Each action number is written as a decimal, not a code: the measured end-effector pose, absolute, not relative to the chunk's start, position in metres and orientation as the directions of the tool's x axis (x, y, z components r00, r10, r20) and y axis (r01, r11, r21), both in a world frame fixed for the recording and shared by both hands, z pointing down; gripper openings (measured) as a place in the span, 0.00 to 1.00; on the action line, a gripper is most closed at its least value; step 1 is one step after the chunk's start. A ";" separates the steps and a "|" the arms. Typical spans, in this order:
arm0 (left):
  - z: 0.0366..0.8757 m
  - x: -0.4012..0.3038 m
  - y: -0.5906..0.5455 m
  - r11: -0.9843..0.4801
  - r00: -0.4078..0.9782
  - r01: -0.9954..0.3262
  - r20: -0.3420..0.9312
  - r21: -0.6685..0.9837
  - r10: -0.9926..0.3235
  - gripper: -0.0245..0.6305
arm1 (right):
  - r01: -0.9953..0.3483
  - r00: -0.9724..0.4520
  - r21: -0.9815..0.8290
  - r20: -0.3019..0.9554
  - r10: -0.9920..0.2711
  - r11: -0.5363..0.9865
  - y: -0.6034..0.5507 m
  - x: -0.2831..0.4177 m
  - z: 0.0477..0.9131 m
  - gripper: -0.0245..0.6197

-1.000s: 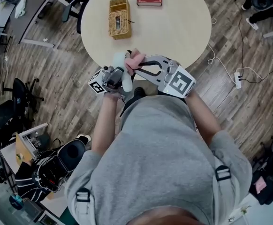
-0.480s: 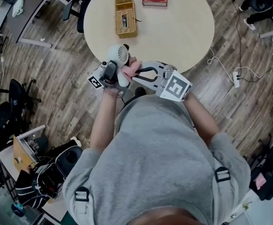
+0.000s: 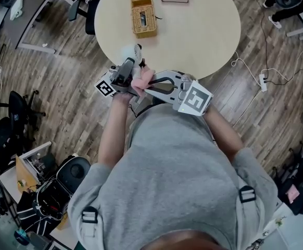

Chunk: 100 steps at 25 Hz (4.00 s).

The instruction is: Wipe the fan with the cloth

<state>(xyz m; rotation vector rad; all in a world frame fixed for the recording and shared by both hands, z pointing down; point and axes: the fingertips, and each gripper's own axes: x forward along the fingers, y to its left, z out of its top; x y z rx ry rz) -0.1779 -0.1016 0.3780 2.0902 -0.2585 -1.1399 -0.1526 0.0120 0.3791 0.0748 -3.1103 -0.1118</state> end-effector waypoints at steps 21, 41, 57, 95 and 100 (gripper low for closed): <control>0.423 -0.194 -0.125 -0.554 0.644 -0.491 -0.148 0.673 -0.751 0.63 | -0.221 -0.929 0.203 0.252 -0.269 0.954 -0.002 -0.181 0.420 0.10; 0.404 -0.204 -0.113 -0.663 0.668 -0.083 -0.452 0.744 -0.591 0.63 | -0.295 -0.955 -0.067 0.052 -0.292 0.953 -0.024 -0.166 0.391 0.10; 0.372 -0.189 -0.100 -0.726 0.653 0.139 -0.613 0.674 -0.444 0.63 | -0.273 -0.938 0.086 0.196 -0.285 0.958 -0.017 -0.167 0.433 0.10; 0.439 -0.134 -0.097 -0.839 0.889 -0.454 0.085 0.301 -0.451 0.63 | -0.563 -0.817 -0.011 0.158 -0.555 0.826 -0.079 -0.053 0.468 0.09; 0.444 -0.132 -0.095 -0.838 0.888 -0.458 0.102 0.298 -0.449 0.63 | -0.585 -0.806 -0.055 0.154 -0.572 0.810 -0.077 -0.046 0.474 0.09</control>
